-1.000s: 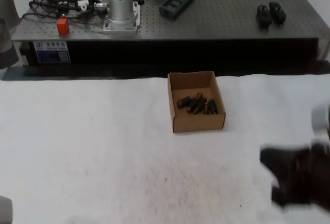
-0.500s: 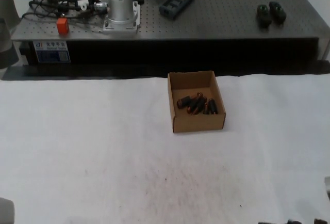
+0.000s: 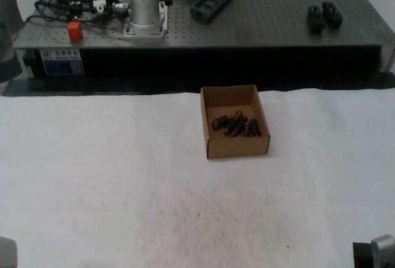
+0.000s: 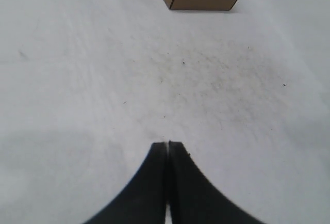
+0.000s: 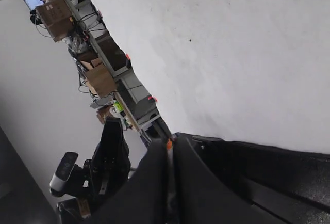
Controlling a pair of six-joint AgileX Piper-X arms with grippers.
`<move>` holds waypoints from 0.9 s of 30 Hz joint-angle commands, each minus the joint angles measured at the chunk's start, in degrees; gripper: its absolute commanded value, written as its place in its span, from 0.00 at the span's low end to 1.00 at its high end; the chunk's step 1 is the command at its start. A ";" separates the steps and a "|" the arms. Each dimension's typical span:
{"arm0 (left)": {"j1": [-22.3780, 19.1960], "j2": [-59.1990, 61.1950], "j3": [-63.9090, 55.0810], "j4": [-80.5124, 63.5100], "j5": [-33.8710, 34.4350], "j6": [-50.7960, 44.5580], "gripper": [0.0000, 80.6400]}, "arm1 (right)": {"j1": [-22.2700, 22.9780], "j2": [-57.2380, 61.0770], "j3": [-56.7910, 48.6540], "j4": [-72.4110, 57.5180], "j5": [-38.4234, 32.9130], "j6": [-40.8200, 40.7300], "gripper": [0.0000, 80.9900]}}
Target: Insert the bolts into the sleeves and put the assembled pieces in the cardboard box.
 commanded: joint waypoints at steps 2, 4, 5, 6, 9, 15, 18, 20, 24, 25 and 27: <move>0.29 -0.51 -0.15 -0.29 -0.56 -0.43 0.01 | -0.03 -0.51 -0.10 -0.71 -0.83 0.16 0.06; 0.29 -0.51 -0.15 -0.29 -0.56 -0.43 0.01 | -0.03 -0.51 -0.10 -1.27 -0.70 -3.25 0.06; 0.29 -0.51 -0.15 -0.29 -0.56 -0.43 0.01 | -0.03 -0.51 -0.10 -1.91 -0.31 -6.39 0.06; 0.29 -0.51 -0.15 -0.29 -0.56 -0.43 0.01 | -0.03 -0.51 -0.10 -2.78 0.16 -10.66 0.06; 0.29 -0.51 -0.15 -0.29 -0.56 -0.43 0.01 | -0.03 -0.51 -0.10 -6.41 3.72 -24.46 0.06; 0.29 -0.51 -0.15 -0.29 -0.56 -0.43 0.01 | -0.03 -0.51 -0.10 -8.89 20.49 -54.22 0.06; 0.29 -0.51 -0.15 -0.29 -0.56 -0.43 0.01 | -0.03 -0.51 -0.10 -8.28 25.53 -67.10 0.06; 0.29 -0.51 -0.15 -0.29 -0.56 -0.43 0.01 | -0.03 -0.51 -0.10 -7.41 27.39 -75.52 0.06; 0.29 -0.51 -0.08 -0.29 -0.56 0.42 0.01 | -0.03 -0.51 -0.10 -2.64 31.22 -81.99 0.06; 0.29 -0.51 0.06 -0.29 -0.56 1.27 0.01 | -0.03 -0.51 -0.10 -0.97 32.60 -81.99 0.06; 0.29 -0.51 0.58 -0.17 -0.56 3.18 0.01 | -0.03 -0.51 -0.10 3.10 34.74 -81.99 0.06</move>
